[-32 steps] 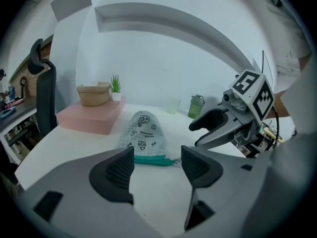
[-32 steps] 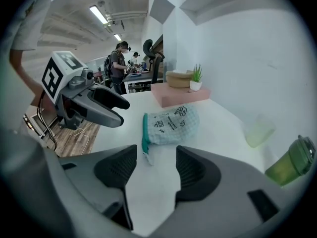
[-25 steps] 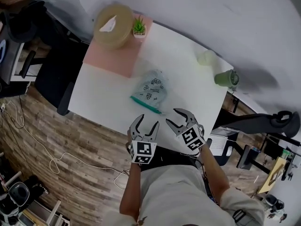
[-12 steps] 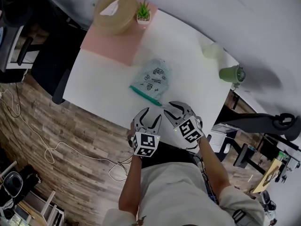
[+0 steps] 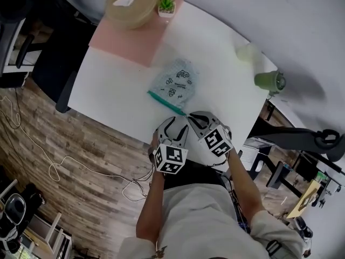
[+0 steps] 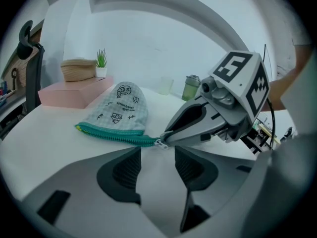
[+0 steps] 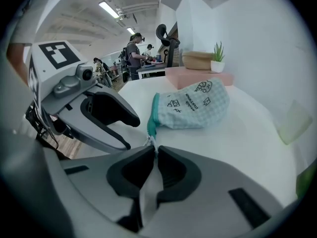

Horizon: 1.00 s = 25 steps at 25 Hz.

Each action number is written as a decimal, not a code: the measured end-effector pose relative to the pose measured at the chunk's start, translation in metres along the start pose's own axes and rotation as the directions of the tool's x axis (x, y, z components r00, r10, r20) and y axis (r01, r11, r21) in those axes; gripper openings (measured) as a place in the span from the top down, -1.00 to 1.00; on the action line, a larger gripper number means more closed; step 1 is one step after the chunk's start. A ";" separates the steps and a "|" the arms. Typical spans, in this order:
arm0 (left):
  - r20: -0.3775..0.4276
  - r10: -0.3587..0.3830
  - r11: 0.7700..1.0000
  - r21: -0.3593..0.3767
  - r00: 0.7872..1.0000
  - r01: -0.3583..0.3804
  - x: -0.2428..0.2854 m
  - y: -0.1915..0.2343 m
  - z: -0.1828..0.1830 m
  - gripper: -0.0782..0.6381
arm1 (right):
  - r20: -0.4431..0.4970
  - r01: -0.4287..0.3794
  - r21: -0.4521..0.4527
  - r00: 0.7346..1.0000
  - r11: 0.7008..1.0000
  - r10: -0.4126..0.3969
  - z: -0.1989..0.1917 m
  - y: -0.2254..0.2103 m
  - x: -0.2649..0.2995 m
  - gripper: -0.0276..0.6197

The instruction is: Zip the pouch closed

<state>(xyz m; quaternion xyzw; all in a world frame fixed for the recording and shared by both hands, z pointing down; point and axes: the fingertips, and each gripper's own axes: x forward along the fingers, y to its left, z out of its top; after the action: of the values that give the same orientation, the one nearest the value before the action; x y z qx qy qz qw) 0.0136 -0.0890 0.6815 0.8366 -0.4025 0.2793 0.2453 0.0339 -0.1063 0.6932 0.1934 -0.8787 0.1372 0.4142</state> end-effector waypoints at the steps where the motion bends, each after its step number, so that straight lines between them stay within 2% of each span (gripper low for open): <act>1: -0.003 -0.002 1.000 0.003 1.000 0.002 0.001 -0.001 0.000 0.20 | 0.003 -0.005 0.007 1.000 1.000 0.005 0.000 0.000 0.000 0.83; 10: -0.022 0.001 0.999 0.055 1.000 0.000 0.005 -0.003 -0.001 0.27 | 0.062 -0.084 0.117 0.995 0.990 0.077 0.006 0.010 -0.003 0.85; 18: -0.042 0.027 0.993 0.116 0.999 -0.022 0.008 0.002 -0.002 0.31 | 0.088 -0.115 0.160 0.991 0.980 0.101 0.008 0.012 -0.004 0.86; 25: -0.048 0.056 0.986 0.161 0.997 -0.048 0.009 0.007 -0.003 0.40 | 0.093 -0.124 0.163 0.990 0.979 0.110 0.009 0.014 -0.003 0.86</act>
<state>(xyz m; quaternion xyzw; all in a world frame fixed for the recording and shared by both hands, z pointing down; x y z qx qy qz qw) 0.0122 -0.0956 0.6911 0.8351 -0.3939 0.3389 0.1805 0.0231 -0.0967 0.6841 0.1812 -0.8903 0.2270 0.3506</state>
